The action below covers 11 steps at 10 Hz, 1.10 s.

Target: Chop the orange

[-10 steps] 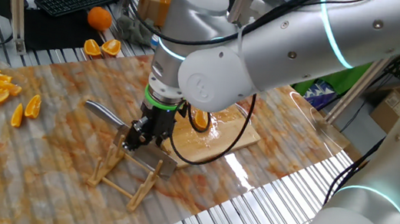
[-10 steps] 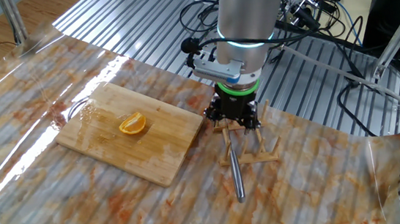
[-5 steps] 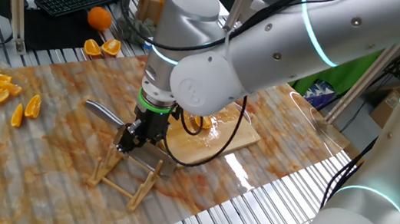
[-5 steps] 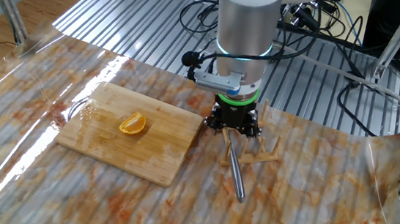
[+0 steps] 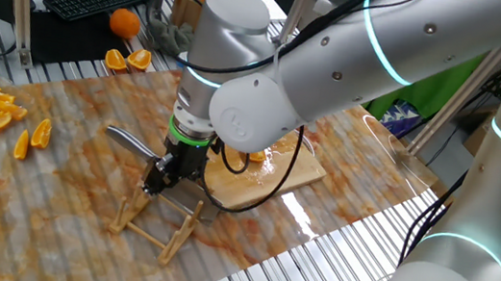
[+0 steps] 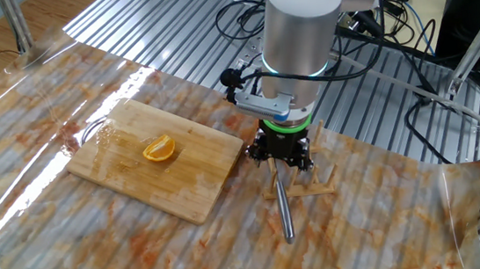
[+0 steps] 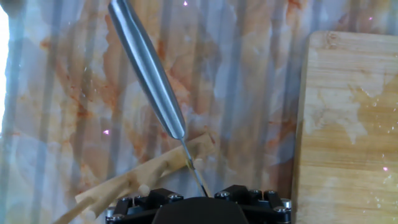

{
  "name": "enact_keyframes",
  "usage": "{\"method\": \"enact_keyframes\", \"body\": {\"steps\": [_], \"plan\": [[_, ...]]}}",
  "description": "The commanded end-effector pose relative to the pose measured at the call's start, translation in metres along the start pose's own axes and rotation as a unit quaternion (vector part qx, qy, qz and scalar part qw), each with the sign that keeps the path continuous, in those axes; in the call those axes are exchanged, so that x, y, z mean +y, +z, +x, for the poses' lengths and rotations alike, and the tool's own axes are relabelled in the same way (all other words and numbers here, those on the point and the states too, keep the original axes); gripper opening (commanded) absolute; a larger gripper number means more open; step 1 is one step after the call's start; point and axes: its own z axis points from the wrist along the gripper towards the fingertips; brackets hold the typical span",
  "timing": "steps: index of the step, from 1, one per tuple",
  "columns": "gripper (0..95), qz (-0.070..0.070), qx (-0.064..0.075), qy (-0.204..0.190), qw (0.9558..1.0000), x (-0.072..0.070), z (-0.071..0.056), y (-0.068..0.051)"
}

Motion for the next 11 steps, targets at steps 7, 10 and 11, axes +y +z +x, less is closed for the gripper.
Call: {"method": "enact_keyframes", "body": {"steps": [7, 10, 11], "plan": [[0.0, -0.004, 0.003, -0.001, 1.0, 0.001, 0.0026, -0.0026], [0.0, -0.003, 0.003, 0.003, 1.0, 0.0013, 0.0028, -0.0029], [0.0, -0.004, 0.003, 0.003, 1.0, 0.0013, 0.0028, -0.0029]]}}
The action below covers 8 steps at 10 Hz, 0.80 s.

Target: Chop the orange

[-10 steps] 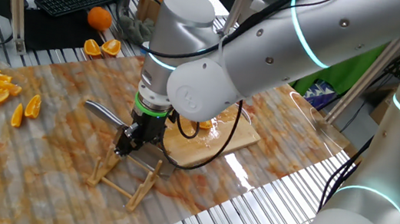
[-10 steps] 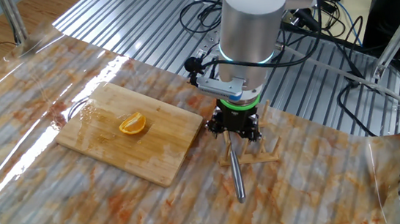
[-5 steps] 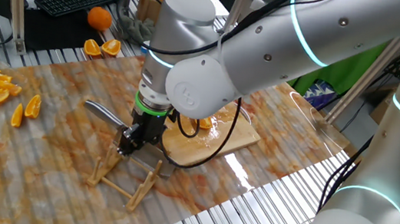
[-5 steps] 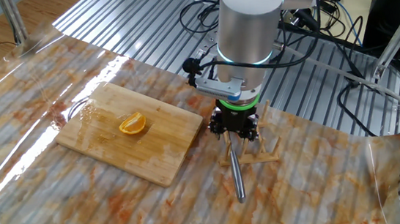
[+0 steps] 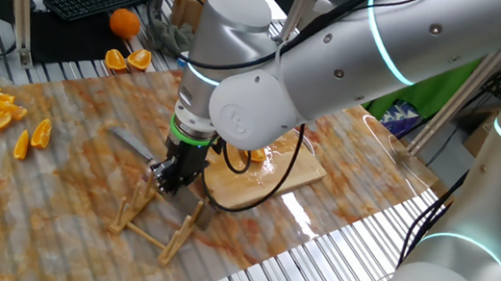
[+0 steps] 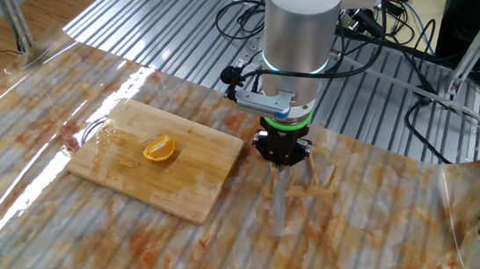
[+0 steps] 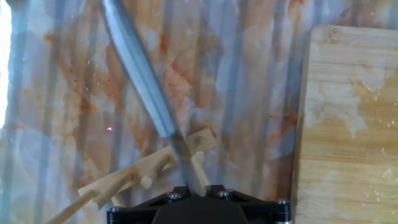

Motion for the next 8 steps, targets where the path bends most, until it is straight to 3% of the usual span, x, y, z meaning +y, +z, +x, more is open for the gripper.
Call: {"method": "enact_keyframes", "body": {"steps": [1, 4, 7, 8], "plan": [[0.0, 0.0, -0.001, 0.0, 1.0, 0.0, -0.001, 0.0], [0.0, -0.001, -0.002, -0.003, 1.0, -0.001, 0.0, -0.004], [0.0, 0.002, -0.007, 0.013, 0.9999, -0.002, -0.002, -0.015], [0.0, -0.003, -0.009, 0.025, 0.9997, -0.002, -0.003, -0.019]]}}
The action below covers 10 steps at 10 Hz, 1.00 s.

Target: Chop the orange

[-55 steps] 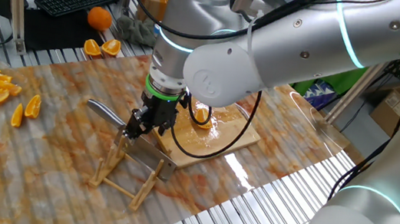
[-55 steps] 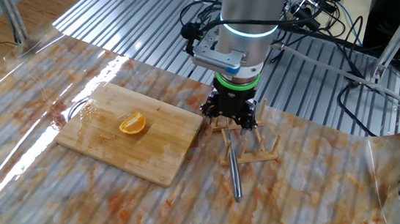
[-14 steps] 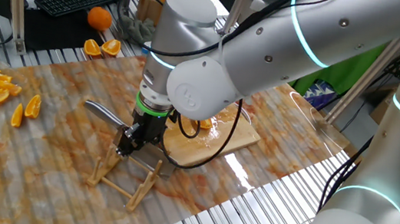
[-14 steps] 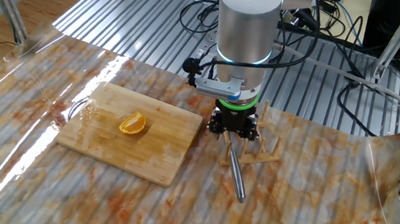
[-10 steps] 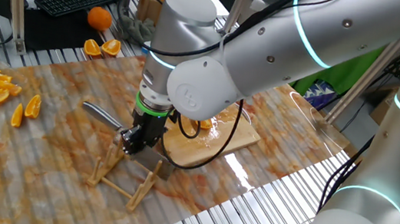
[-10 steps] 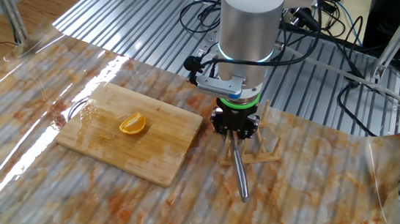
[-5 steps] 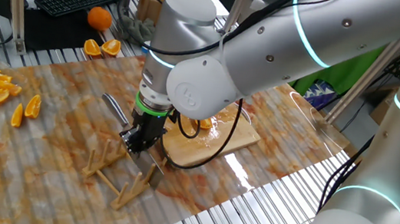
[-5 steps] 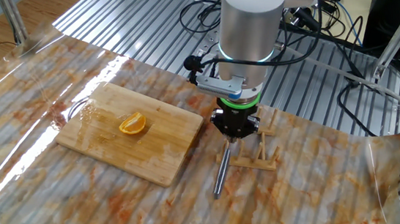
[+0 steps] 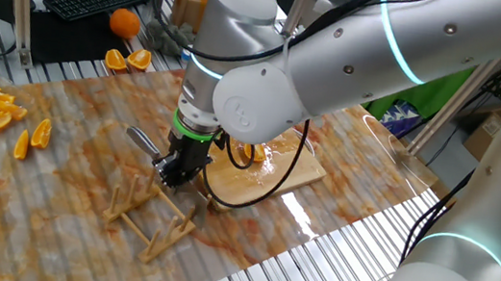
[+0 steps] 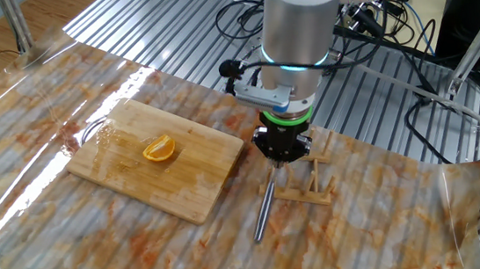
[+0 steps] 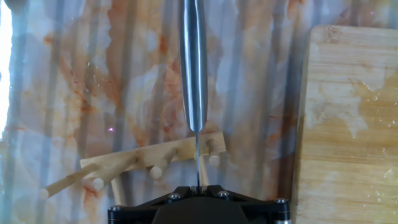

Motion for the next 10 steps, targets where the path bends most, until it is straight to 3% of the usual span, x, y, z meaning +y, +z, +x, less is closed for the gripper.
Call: {"method": "enact_keyframes", "body": {"steps": [1, 5, 6, 10], "plan": [[0.0, -0.011, -0.004, 0.017, 0.9998, 0.0, -0.004, -0.004], [0.0, -0.006, -0.005, 0.018, 0.9998, 0.001, -0.008, -0.003], [0.0, -0.006, 0.004, 0.023, 0.9997, 0.002, -0.01, -0.004], [0.0, -0.01, 0.016, 0.042, 0.9989, 0.0, -0.012, -0.013]]}}
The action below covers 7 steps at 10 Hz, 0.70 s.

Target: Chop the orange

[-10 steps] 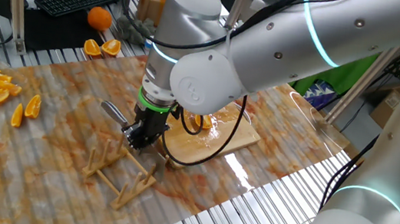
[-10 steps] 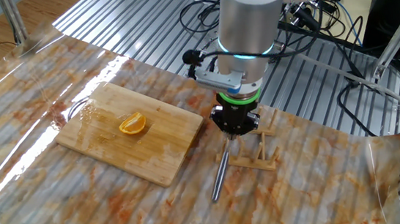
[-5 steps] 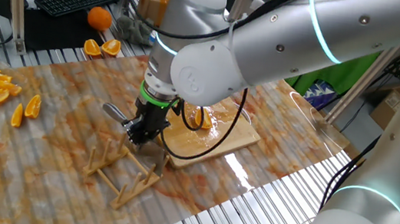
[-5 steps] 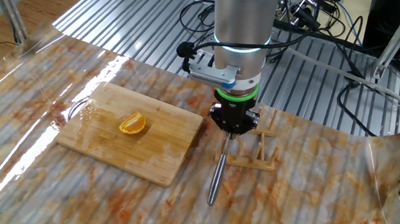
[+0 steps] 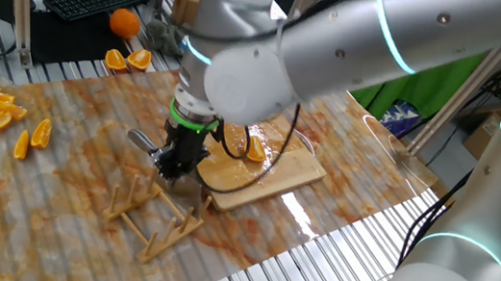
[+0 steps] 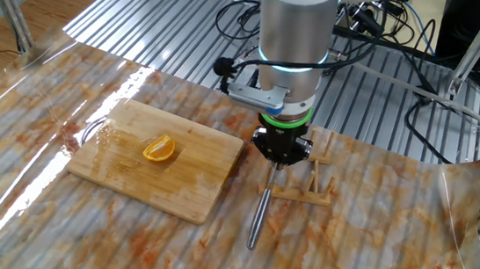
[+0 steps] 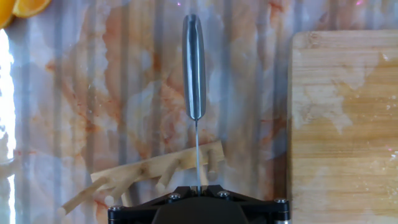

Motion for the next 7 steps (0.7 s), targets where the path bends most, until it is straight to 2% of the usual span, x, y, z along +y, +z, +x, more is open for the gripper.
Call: {"method": "enact_keyframes", "body": {"steps": [1, 4, 5, 6, 7], "plan": [[0.0, -0.003, 0.002, 0.008, 1.0, 0.0, 0.001, -0.004], [0.0, -0.006, 0.003, 0.018, 0.9998, 0.0, -0.001, -0.009], [0.0, -0.008, 0.008, 0.021, 0.9997, -0.001, -0.002, -0.013], [0.0, -0.016, 0.01, 0.026, 0.9995, -0.002, -0.002, -0.017], [0.0, -0.018, 0.012, 0.029, 0.9994, -0.004, -0.001, -0.021]]}}
